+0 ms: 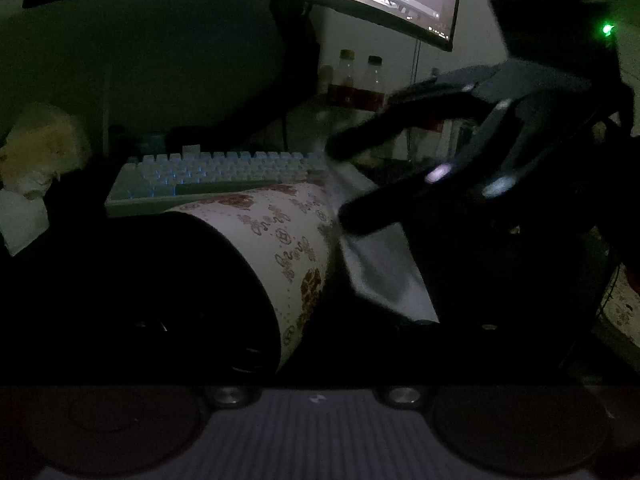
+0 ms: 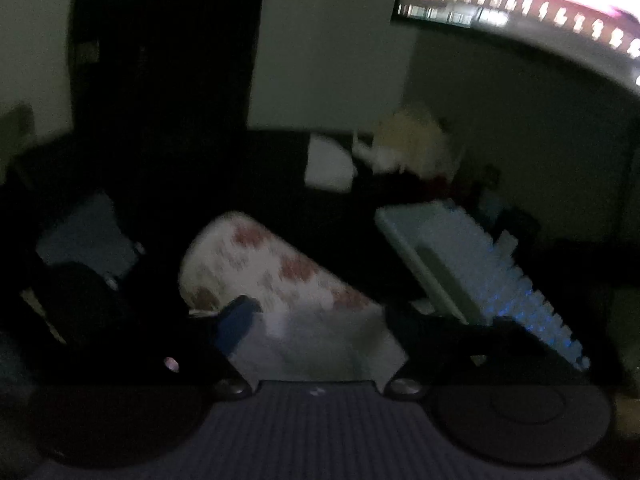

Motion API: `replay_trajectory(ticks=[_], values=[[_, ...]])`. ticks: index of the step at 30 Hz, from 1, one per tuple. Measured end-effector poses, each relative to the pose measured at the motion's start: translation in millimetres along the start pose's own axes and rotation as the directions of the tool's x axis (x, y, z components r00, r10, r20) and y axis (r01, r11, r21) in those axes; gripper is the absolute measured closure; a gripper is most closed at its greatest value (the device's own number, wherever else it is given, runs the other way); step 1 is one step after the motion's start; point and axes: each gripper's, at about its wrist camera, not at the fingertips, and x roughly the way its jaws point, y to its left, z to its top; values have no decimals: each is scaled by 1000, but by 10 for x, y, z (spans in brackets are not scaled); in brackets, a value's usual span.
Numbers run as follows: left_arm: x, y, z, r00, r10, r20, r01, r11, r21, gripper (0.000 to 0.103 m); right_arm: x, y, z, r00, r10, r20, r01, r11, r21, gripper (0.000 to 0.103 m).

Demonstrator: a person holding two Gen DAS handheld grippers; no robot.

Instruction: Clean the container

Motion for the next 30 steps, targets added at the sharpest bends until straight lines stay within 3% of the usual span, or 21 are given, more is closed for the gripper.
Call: replay_trajectory(ticks=[2,4,8,9,11,14,15,16,18,22,24,25,26,30], values=[[10,3,3,1000,3,4,-3,1000,4,42,15,8,-36,1000,-6,11,6,1000,-4,44],[8,3,4,1000,4,3,-4,1000,2,42,-28,10,-58,999,-41,20,41,999,11,47],[-24,-43,-13,1000,0,0,0,1000,11,41,-220,-145,-130,995,-94,22,90,984,156,23],[-26,-51,-16,1000,0,1,0,1000,13,40,-277,-193,-165,993,-121,6,117,969,217,22],[-31,-65,-20,1000,1,2,-1,1000,14,40,-339,-307,-258,981,-176,-82,194,900,390,18],[-45,-85,-34,1000,3,3,-3,1000,14,40,-378,-432,-478,949,-197,-245,310,726,614,17],[-47,-88,-36,1000,4,4,-4,1000,14,40,-391,-442,-550,944,-194,-268,326,687,649,18],[-52,-95,-40,1000,5,6,-5,1000,14,40,-393,-421,-590,940,-194,-281,335,685,647,18],[-66,-104,-47,1000,3,6,-4,1000,14,40,-325,-327,-624,924,-197,-329,363,723,588,18],[-80,-114,-52,1000,0,6,0,1000,16,40,-193,-104,-683,914,-175,-365,354,783,511,24],[-86,-126,-58,1000,2,7,-2,1000,20,39,-209,2,-711,931,-197,-307,332,808,487,43],[-88,-129,-62,1000,3,7,-3,1000,21,39,-224,47,-716,932,-209,-295,334,811,480,61],[-88,-129,-64,1000,3,8,-3,1000,21,39,-239,92,-721,933,-221,-283,337,814,473,99],[-88,-127,-74,1000,1,11,-2,1000,20,39,-259,184,-771,932,-270,-243,355,817,455,101]])
